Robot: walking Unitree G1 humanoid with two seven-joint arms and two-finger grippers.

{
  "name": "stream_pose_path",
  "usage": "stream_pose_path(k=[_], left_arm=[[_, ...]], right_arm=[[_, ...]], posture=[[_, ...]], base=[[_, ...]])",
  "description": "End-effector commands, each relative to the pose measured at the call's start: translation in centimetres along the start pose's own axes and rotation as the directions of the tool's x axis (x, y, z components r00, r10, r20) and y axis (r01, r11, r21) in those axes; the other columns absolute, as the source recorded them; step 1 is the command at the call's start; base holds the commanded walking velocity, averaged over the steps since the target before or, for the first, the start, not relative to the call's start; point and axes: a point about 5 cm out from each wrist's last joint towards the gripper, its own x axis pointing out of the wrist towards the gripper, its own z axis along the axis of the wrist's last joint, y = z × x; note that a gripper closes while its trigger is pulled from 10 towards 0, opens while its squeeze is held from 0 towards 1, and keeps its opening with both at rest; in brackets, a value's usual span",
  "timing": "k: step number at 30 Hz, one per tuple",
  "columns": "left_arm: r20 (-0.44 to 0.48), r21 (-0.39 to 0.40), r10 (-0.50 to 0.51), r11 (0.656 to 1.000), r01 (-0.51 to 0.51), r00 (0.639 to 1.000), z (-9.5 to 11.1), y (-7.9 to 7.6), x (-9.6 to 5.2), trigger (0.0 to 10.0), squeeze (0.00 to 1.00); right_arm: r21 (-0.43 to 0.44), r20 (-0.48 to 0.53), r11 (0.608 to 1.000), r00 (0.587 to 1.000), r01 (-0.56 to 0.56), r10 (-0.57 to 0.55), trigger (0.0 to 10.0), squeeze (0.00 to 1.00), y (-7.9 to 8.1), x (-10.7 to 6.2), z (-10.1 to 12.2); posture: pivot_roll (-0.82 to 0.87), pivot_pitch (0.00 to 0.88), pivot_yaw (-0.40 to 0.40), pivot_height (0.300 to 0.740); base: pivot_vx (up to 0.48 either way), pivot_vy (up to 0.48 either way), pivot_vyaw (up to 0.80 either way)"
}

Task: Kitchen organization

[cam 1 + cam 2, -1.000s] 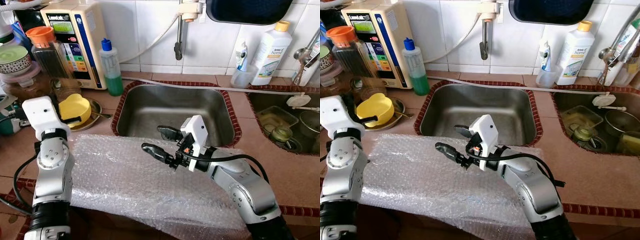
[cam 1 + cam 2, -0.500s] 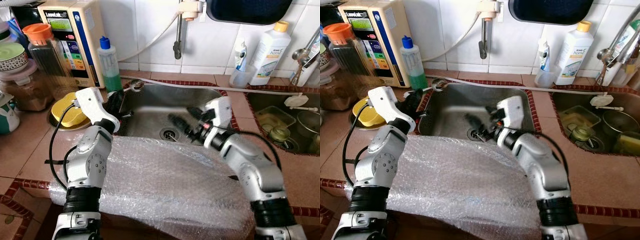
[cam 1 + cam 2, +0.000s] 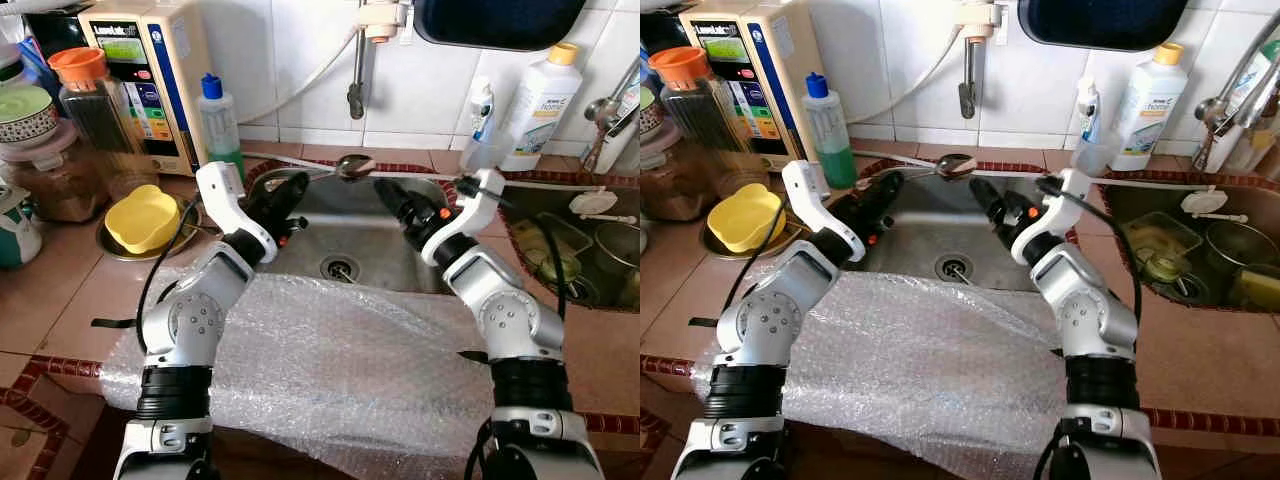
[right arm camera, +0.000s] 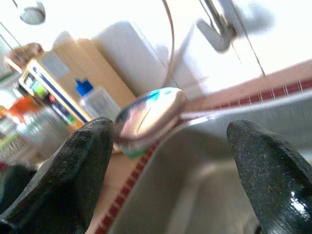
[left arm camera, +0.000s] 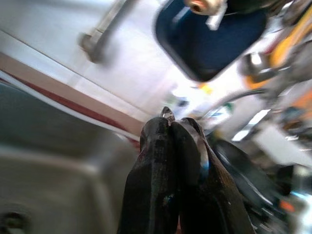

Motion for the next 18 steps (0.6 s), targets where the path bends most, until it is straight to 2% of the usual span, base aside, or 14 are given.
stream_pose_path(k=[1, 8, 18], left_arm=[[-0.011, -0.021, -0.051, 0.998, 0.051, 0.999, -0.2, -1.0, -0.1, 0.0, 0.0], [-0.036, -0.09, -0.097, 0.992, 0.093, 0.995, -1.1, -1.8, -0.3, 0.0, 0.0], [-0.024, -0.137, -0.142, 0.981, 0.137, 0.99, -0.9, -2.6, -0.2, 0.0, 0.0]], right_arm=[[0.021, 0.037, 1.0, 0.999, -0.005, 0.004, 10.0, 0.0, 0.1, 0.3, 0.5], [0.025, 0.091, 0.999, 0.995, 0.029, -0.031, 10.0, 0.0, -0.4, 0.5, 1.4], [0.051, 0.138, 0.997, 0.988, 0.061, -0.067, 10.0, 0.0, -0.9, 0.5, 1.7]], posture=[[0.06, 0.0, 0.036, 0.74], [0.06, 0.0, 0.044, 0.74], [0.06, 0.0, 0.068, 0.74]], base=[[0.0, 0.0, 0.0], [0.0, 0.0, 0.0], [0.0, 0.0, 0.0]])
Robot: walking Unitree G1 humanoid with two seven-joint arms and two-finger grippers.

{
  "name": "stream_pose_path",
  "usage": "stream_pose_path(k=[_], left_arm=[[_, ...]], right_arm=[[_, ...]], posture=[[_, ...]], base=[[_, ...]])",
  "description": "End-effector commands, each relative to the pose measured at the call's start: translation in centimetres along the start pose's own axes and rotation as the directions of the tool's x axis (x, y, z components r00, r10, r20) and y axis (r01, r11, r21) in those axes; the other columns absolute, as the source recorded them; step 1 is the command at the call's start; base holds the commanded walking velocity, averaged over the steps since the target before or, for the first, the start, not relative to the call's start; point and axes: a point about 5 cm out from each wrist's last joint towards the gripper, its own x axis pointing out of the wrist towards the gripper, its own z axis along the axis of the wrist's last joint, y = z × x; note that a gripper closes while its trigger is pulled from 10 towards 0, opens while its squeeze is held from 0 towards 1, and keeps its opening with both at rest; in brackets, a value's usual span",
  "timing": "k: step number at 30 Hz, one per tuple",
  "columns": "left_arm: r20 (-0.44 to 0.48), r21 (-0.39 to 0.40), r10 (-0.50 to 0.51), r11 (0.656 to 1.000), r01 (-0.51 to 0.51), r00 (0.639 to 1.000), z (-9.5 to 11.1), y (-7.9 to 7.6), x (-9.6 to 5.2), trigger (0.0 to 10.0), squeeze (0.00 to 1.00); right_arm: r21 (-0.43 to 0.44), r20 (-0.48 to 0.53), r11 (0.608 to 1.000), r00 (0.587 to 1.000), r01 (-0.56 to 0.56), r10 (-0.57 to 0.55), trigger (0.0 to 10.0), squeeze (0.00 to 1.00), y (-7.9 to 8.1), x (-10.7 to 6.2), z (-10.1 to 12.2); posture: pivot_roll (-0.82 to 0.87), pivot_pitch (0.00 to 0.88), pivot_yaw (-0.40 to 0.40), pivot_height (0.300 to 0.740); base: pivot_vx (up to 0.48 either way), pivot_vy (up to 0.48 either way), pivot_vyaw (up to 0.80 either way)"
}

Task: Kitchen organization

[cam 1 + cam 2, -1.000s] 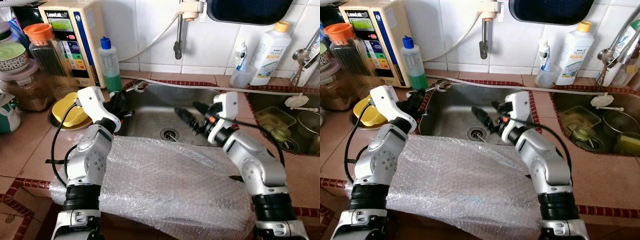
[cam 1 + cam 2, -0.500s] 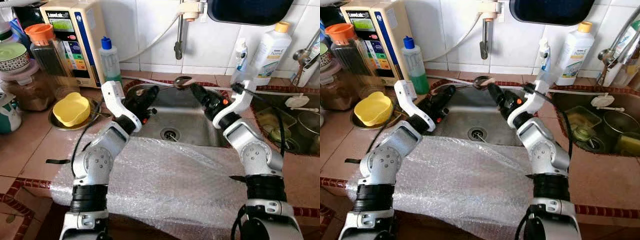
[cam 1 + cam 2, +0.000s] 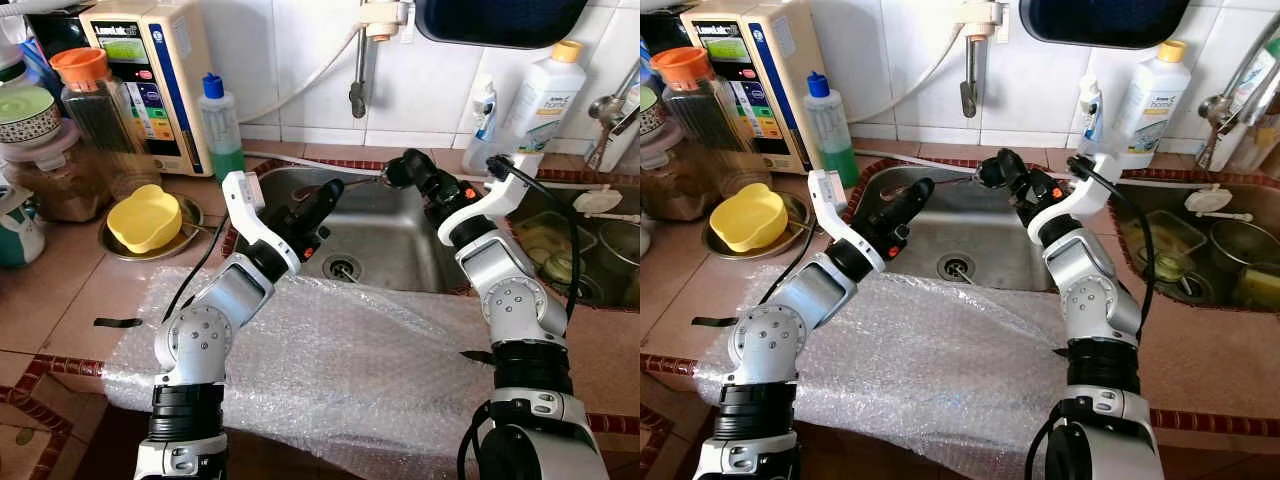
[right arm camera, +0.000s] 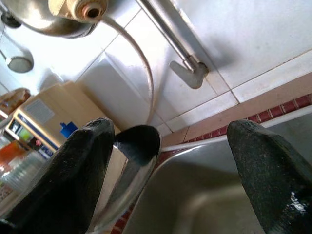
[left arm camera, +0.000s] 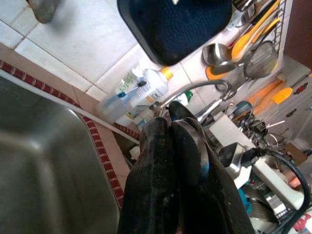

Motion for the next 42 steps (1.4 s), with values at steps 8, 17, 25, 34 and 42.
stream_pose_path(k=[8, 17, 25, 34, 42], left_arm=[[-0.03, -0.026, -0.085, 0.996, 0.085, 0.996, 0.2, -1.4, 0.4, 0.0, 0.0], [-0.026, -0.028, -0.08, 0.996, 0.079, 0.996, 0.5, -1.3, 0.3, 0.0, 0.0], [-0.005, -0.021, -0.055, 0.998, 0.055, 0.998, 1.2, -0.7, 0.1, 0.0, 0.0], [0.02, -0.014, -0.039, 0.999, 0.039, 0.999, 2.0, -0.5, 0.3, 0.0, 0.0], [-0.003, -0.003, -0.004, 1.0, 0.004, 1.0, 1.3, 0.0, 0.2, 10.0, 0.0]], right_arm=[[0.094, 0.012, 0.99, 0.994, -0.107, 0.106, 9.6, 0.0, 2.1, 1.2, -1.2], [0.128, 0.012, 0.984, 0.993, -0.121, 0.12, 0.0, 0.0, 2.3, 1.3, -1.4], [0.123, 0.026, 0.986, 0.993, -0.114, 0.111, 0.0, 0.0, 1.8, 1.3, -0.7], [0.124, 0.03, 0.986, 0.993, -0.114, 0.111, 0.0, 0.0, 1.7, 1.1, -0.7], [0.133, 0.035, 0.984, 0.993, -0.12, 0.116, 0.0, 0.0, 1.8, 1.1, -0.7]], posture=[[0.06, 0.0, 0.092, 0.74], [0.07, 0.0, 0.087, 0.74], [0.06, 0.0, 0.085, 0.74], [0.06, 0.0, 0.089, 0.74], [0.06, 0.0, 0.09, 0.74]], base=[[0.0, 0.0, 0.0], [0.0, 0.0, 0.0], [0.0, 0.0, 0.0], [0.0, 0.0, 0.0], [0.0, 0.0, 0.0]])
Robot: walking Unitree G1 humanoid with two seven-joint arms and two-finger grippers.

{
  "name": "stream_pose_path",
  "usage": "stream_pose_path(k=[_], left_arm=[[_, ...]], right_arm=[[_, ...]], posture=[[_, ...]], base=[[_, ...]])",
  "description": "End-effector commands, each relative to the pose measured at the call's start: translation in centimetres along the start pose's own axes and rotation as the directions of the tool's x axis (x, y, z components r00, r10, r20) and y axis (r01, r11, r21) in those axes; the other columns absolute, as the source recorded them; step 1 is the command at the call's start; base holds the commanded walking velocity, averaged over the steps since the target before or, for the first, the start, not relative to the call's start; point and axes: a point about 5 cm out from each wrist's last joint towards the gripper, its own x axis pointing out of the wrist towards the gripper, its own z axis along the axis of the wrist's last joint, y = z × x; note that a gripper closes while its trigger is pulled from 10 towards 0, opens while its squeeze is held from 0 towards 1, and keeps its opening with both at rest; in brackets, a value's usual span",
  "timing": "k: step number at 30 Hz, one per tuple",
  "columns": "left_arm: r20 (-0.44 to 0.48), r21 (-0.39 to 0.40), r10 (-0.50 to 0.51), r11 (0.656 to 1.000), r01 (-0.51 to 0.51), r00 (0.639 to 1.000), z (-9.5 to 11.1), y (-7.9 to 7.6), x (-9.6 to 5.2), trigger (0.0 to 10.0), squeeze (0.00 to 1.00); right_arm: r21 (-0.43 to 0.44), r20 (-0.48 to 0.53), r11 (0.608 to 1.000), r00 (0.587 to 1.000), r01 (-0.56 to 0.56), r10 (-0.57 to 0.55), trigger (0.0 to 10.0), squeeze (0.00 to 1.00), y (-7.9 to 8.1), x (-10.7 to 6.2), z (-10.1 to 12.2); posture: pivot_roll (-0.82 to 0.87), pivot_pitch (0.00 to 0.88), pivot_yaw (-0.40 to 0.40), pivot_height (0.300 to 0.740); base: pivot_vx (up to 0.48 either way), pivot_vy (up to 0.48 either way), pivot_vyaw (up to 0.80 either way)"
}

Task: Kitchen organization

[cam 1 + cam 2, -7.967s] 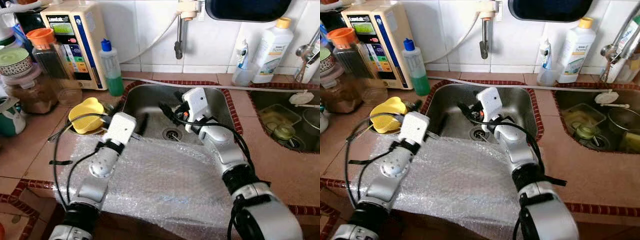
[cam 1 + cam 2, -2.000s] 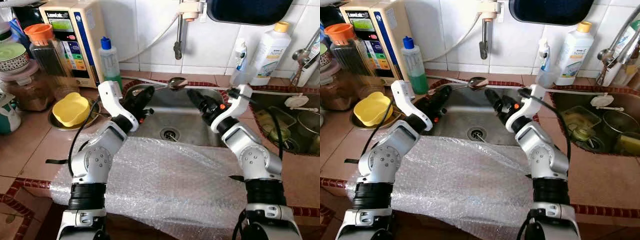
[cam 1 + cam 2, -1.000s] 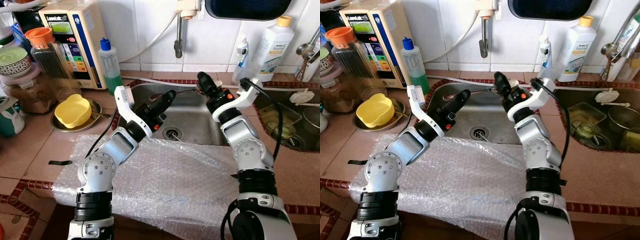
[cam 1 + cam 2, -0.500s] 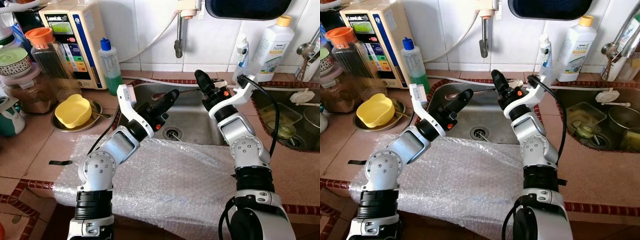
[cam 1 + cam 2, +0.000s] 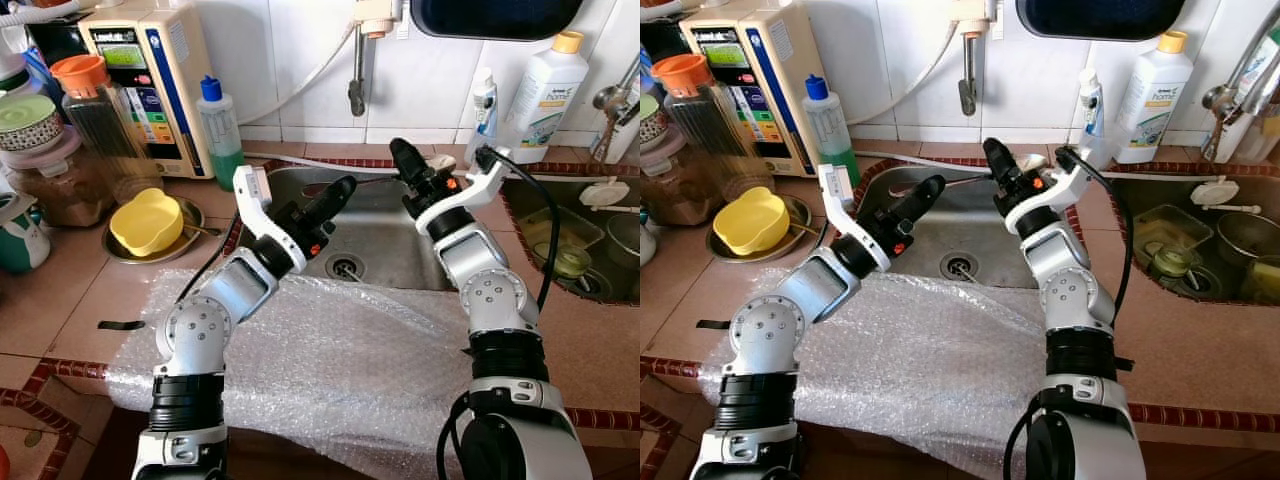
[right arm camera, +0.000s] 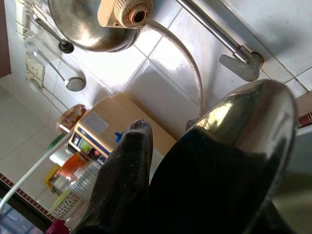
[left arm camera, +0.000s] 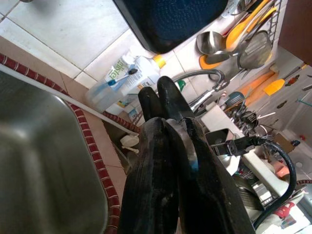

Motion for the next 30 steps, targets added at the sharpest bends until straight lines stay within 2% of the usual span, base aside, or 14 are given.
stream_pose_path(k=[1, 4, 6, 11, 13, 15, 16, 23, 30], left_arm=[[0.033, 0.04, 0.024, 0.999, -0.025, 0.999, 0.8, 0.1, -0.2, 10.0, 0.0], [0.028, 0.048, 0.037, 0.998, -0.039, 0.999, 0.7, 0.3, -0.3, 10.0, 0.0], [0.037, 0.079, 0.101, 0.991, -0.103, 0.994, 0.6, 1.1, -0.4, 10.0, 0.0], [0.045, 0.112, 0.157, 0.981, -0.161, 0.987, 0.7, 1.9, -0.7, 10.0, 0.0], [0.04, 0.127, 0.186, 0.974, -0.189, 0.982, 0.4, 2.4, -0.8, 10.0, 0.0], [0.037, 0.128, 0.191, 0.973, -0.194, 0.981, 0.3, 2.5, -0.9, 10.0, 0.0], [0.037, 0.129, 0.194, 0.972, -0.197, 0.98, 0.3, 2.5, -0.9, 10.0, 1.0], [0.045, 0.14, 0.231, 0.962, -0.235, 0.972, 0.1, 3.2, -1.1, 10.0, 1.0], [0.027, 0.156, 0.222, 0.962, -0.224, 0.975, -0.2, 3.1, -1.1, 10.0, 1.0]], right_arm=[[-0.032, 0.01, 0.999, 0.999, 0.031, -0.031, 0.0, 0.0, -0.3, -0.1, 0.6], [-0.03, 0.011, 0.999, 0.999, 0.032, -0.032, 0.0, 0.0, -0.2, -0.1, 0.6], [-0.033, 0.015, 0.999, 0.999, 0.041, -0.04, 0.0, 0.0, -0.3, 0.0, 0.7], [-0.053, 0.026, 0.996, 0.997, 0.073, -0.072, 0.0, 0.0, -0.5, 0.0, 0.9], [-0.088, 0.057, 0.985, 0.988, 0.146, -0.141, 0.0, 0.0, -1.1, 0.1, 1.4], [-0.105, 0.073, 0.98, 0.984, 0.171, -0.164, 0.0, 0.0, -1.3, 0.1, 1.6], [-0.117, 0.081, 0.976, 0.982, 0.181, -0.173, 0.0, 0.0, -1.3, 0.1, 1.7], [-0.169, 0.211, 0.929, 0.933, 0.33, -0.293, 0.0, 0.0, -2.1, 0.2, 3.4], [-0.207, 0.237, 0.907, 0.918, 0.367, -0.317, 0.0, 0.0, -2.2, 0.4, 3.5]], posture=[[0.06, 0.0, 0.09, 0.74], [0.06, 0.0, 0.09, 0.74], [0.06, 0.0, 0.089, 0.74], [0.06, 0.0, 0.089, 0.74], [0.06, 0.0, 0.085, 0.74], [0.06, 0.0, 0.084, 0.74], [0.06, 0.0, 0.084, 0.74], [0.06, 0.0, 0.08, 0.74], [0.07, 0.0, 0.08, 0.74]], base=[[0.0, 0.0, 0.0], [0.0, 0.0, 0.0], [0.0, 0.0, 0.0], [0.0, 0.0, 0.0], [0.0, 0.0, 0.0], [0.0, 0.0, 0.0], [0.0, 0.0, 0.0], [0.0, 0.0, 0.0], [0.0, 0.0, 0.0]])
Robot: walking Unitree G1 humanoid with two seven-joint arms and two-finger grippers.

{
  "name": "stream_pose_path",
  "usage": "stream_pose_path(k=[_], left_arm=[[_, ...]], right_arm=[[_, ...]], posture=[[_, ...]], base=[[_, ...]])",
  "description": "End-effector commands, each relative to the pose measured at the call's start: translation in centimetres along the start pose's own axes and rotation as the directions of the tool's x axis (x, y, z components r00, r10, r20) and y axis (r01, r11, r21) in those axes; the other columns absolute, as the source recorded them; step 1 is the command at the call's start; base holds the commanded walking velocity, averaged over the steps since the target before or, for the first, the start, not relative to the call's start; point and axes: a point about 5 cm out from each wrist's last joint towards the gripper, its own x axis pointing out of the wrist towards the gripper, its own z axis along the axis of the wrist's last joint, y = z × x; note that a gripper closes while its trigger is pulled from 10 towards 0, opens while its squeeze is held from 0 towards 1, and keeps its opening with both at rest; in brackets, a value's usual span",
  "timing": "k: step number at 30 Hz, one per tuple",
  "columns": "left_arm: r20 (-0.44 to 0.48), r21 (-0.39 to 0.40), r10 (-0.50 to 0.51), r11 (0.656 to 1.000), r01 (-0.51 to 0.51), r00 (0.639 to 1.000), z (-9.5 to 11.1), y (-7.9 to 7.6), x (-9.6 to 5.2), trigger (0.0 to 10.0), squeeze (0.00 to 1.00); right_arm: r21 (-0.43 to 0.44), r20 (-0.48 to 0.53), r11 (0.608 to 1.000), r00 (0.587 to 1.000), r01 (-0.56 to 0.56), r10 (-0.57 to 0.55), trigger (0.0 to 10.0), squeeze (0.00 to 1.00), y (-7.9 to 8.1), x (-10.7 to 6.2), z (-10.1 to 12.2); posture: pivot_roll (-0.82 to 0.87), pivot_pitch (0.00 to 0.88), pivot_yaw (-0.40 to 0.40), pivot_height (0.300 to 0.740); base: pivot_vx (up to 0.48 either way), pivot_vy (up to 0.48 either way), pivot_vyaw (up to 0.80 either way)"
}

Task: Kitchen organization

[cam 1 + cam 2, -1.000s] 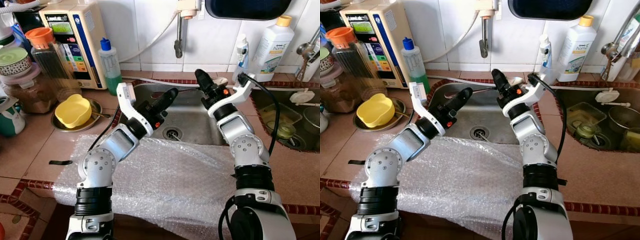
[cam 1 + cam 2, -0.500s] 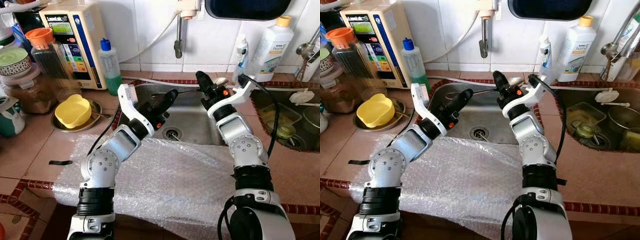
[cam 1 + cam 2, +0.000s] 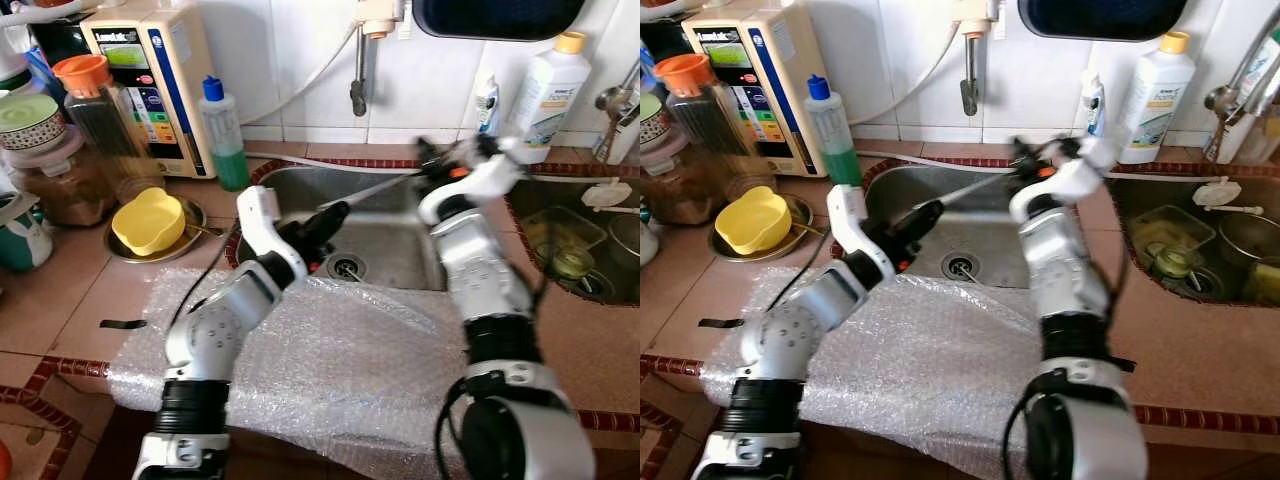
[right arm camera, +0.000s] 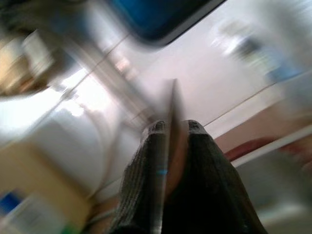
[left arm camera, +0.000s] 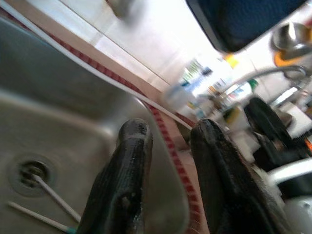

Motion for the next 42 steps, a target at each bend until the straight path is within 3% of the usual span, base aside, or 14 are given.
stream_pose_path(k=[1, 19, 21, 24, 26, 27, 28, 30, 34, 35, 36, 37, 38, 42], left_arm=[[-0.007, 0.029, -0.024, 0.999, 0.024, 1.0, -0.1, -0.8, 0.2, 10.0, 1.0], [-0.167, 0.285, -0.024, 0.956, 0.071, 0.986, -1.7, 0.1, -2.1, 10.0, 1.0], [-0.207, 0.345, -0.016, 0.934, 0.088, 0.978, -1.8, 0.6, -2.9, 10.0, 1.0], [-0.227, 0.382, -0.001, 0.92, 0.09, 0.974, -1.7, 1.0, -3.4, 10.0, 1.0], [-0.239, 0.402, 0.008, 0.911, 0.091, 0.971, -1.7, 1.3, -3.9, 10.0, 1.0], [-0.241, 0.409, 0.013, 0.908, 0.09, 0.97, -1.6, 1.4, -4.0, 10.0, 1.0], [-0.247, 0.425, 0.02, 0.901, 0.09, 0.969, -1.6, 1.5, -4.1, 10.0, 1.0], [-0.247, 0.426, 0.02, 0.9, 0.09, 0.969, -1.6, 1.6, -4.2, 10.0, 1.0], [-0.241, 0.499, 0.045, 0.862, 0.084, 0.969, -1.3, 2.0, -4.5, 10.0, 1.0], [-0.243, 0.506, 0.048, 0.858, 0.085, 0.969, -1.4, 2.1, -4.5, 10.0, 0.76], [-0.249, 0.508, 0.048, 0.857, 0.089, 0.967, -1.4, 2.2, -4.5, 10.0, 0.15], [-0.256, 0.51, 0.047, 0.855, 0.094, 0.966, -1.6, 2.3, -4.6, 10.0, 0.0], [-0.26, 0.511, 0.046, 0.854, 0.098, 0.964, -1.6, 2.3, -4.6, 10.0, 0.0], [-0.265, 0.523, 0.044, 0.846, 0.105, 0.963, -2.0, 2.2, -4.5, 10.0, 0.0]], right_arm=[[0.0, -0.011, 1.0, 1.0, -0.003, 0.003, 0.0, 0.0, 0.8, 0.2, -0.7], [-0.312, -0.125, 0.945, 0.99, -0.097, 0.06, 0.0, 0.0, 0.8, 1.3, -3.4], [-0.426, -0.151, 0.892, 0.984, -0.148, 0.091, 2.4, 0.0, 0.7, 1.5, -3.3], [-0.519, -0.177, 0.833, 0.977, -0.193, 0.117, 2.3, 0.0, 0.8, 1.6, -3.2], [-0.584, -0.213, 0.777, 0.968, -0.234, 0.131, 5.8, 0.0, 0.9, 1.7, -3.4], [-0.603, -0.228, 0.759, 0.964, -0.248, 0.134, 5.8, 0.0, 0.9, 1.7, -3.5], [-0.6, -0.255, 0.765, 0.963, -0.231, 0.091, 9.6, 0.0, 0.3, 1.7, -3.8], [-0.612, -0.281, 0.755, 0.957, -0.234, 0.07, 10.0, 0.0, 0.0, 1.6, -4.1], [-0.703, -0.376, 0.627, 0.924, -0.335, 0.072, 10.0, 0.0, -0.4, 0.9, -5.5], [-0.713, -0.388, 0.609, 0.919, -0.347, 0.07, 10.0, 0.0, -0.5, 0.8, -5.6], [-0.721, -0.403, 0.591, 0.913, -0.362, 0.067, 10.0, 0.0, -0.6, 0.7, -5.8], [-0.726, -0.417, 0.576, 0.906, -0.375, 0.064, 10.0, 0.25, -0.8, 0.5, -6.0], [-0.729, -0.427, 0.566, 0.902, -0.384, 0.061, 10.0, 1.0, -0.9, 0.4, -6.1], [-0.744, -0.475, 0.513, 0.879, -0.428, 0.045, 10.0, 1.0, -1.7, -0.2, -6.7]], posture=[[0.07, 0.0, 0.08, 0.74], [0.1, 0.002, 0.075, 0.74], [0.11, 0.002, 0.074, 0.74], [0.13, 0.004, 0.074, 0.74], [0.14, 0.004, 0.076, 0.74], [0.14, 0.004, 0.076, 0.74], [0.15, 0.0, 0.075, 0.74], [0.15, 0.0, 0.075, 0.74], [0.18, 0.0, 0.069, 0.74], [0.18, 0.0, 0.07, 0.74], [0.18, 0.0, 0.068, 0.74], [0.18, 0.0, 0.069, 0.74], [0.18, 0.0, 0.069, 0.74], [0.18, 0.0, 0.067, 0.74]], base=[[0.0, 0.0, 0.0], [0.0, 0.0, 0.0], [0.0, 0.0, 0.0], [0.0, 0.0, 0.0], [0.0, 0.0, 0.0], [0.0, 0.0, 0.0], [0.0, 0.0, 0.0], [0.0, 0.0, 0.0], [0.0, 0.0, 0.0], [0.0, 0.0, 0.0], [0.0, 0.0, 0.0], [0.0, 0.0, 0.0], [0.0, 0.0, 0.0], [0.0, 0.0, 0.0]])
